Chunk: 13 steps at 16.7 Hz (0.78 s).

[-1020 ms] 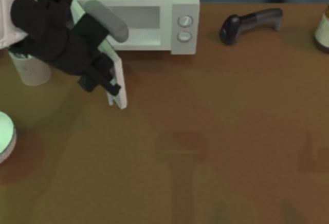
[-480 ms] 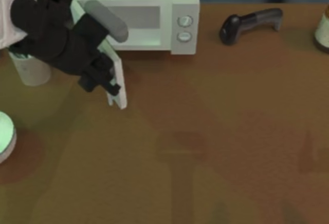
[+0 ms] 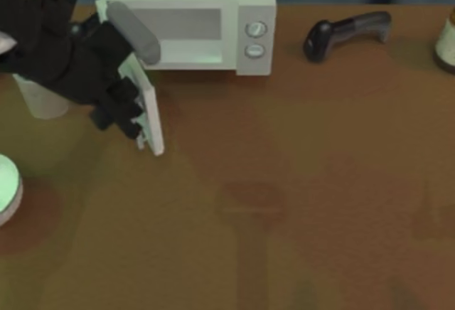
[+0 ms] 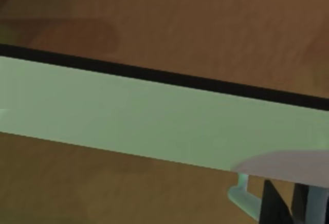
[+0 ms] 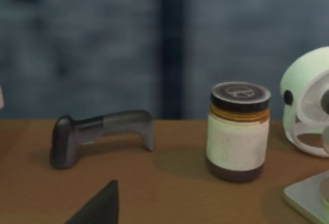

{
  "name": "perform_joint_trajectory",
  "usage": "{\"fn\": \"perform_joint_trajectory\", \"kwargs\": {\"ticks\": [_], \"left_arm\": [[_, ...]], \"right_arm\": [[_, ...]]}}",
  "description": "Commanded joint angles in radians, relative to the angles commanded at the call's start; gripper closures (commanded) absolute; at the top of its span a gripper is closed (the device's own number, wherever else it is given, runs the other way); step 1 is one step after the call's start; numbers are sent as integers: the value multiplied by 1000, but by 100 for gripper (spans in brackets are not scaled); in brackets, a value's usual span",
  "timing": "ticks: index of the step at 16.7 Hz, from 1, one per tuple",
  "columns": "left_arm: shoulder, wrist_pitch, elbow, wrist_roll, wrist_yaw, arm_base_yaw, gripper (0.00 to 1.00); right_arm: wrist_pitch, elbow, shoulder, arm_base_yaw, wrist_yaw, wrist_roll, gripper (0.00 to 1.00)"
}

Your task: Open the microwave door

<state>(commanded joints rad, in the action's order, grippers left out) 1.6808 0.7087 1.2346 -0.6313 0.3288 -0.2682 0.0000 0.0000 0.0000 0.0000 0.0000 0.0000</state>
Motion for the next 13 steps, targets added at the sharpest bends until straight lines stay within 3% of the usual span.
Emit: {"fn": "perform_joint_trajectory", "kwargs": {"ticks": [3,13], "left_arm": [[-5,15,-1,-48,23,20,100],[-5,15,-1,-49,24,20,100]], "right_arm": [[0,0,0,0,0,0,0],[0,0,0,0,0,0,0]]}}
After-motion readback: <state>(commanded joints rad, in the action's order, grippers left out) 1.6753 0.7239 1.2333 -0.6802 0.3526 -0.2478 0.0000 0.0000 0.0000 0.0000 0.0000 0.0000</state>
